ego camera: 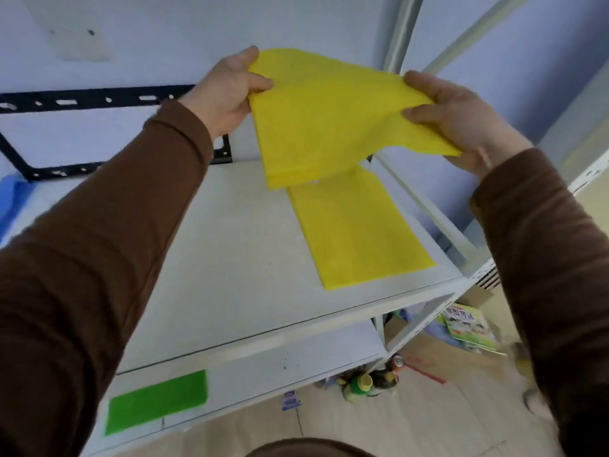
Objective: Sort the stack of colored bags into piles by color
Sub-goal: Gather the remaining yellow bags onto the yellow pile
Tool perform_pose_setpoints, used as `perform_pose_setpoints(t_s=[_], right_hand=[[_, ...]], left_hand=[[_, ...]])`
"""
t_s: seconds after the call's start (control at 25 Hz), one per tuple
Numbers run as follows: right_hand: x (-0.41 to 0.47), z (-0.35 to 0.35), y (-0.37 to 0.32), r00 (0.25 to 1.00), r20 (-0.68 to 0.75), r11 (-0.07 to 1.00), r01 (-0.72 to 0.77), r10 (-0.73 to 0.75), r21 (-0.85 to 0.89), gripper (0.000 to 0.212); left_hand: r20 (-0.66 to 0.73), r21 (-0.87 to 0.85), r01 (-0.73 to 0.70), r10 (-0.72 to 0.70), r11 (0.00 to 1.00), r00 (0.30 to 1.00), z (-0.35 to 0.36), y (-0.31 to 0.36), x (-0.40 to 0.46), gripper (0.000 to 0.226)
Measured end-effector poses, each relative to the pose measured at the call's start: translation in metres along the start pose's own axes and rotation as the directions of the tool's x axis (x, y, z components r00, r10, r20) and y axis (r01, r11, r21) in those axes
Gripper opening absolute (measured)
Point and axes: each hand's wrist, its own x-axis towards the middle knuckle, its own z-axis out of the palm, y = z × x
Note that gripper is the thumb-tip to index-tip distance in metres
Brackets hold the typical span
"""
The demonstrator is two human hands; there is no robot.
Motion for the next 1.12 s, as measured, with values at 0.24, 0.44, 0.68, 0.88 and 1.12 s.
perform_pose_setpoints(t_s=[0.24, 0.44, 0.68, 0.88, 1.12], right_hand=[[-0.004, -0.072, 0.180, 0.911, 0.038, 0.843, -0.364, 0.411, -0.395, 0.068], [-0.004, -0.080, 0.227, 0.955, -0.005, 0.784, -0.247, 0.297, -0.570, 0.062], [-0.004, -0.080, 0.244, 0.977, 0.101, 0.638, -0.042, 0.187, -0.769, 0.057], [-0.005, -0.075, 0.242, 0.977, 0.132, 0.616, 0.003, 0.165, -0.788, 0.053], [0.009, -0.069, 0.229, 0.964, 0.094, 0.624, -0.084, 0.247, -0.777, 0.041]], left_hand=[[-0.140, 0.304, 0.392, -0.366, 0.868, 0.920, 0.092, -0.171, -0.007, 0.077], [-0.281, 0.648, 0.421, -0.314, 0.635, 0.907, 0.109, -0.203, -0.013, 0.078], [-0.298, 0.867, 0.367, -0.239, 0.338, 0.924, 0.117, -0.214, -0.016, 0.075], [-0.303, 0.844, 0.382, -0.253, 0.375, 0.919, 0.102, -0.220, -0.019, 0.078], [-0.294, 0.808, 0.391, -0.273, 0.440, 0.916, 0.096, -0.219, -0.017, 0.080]])
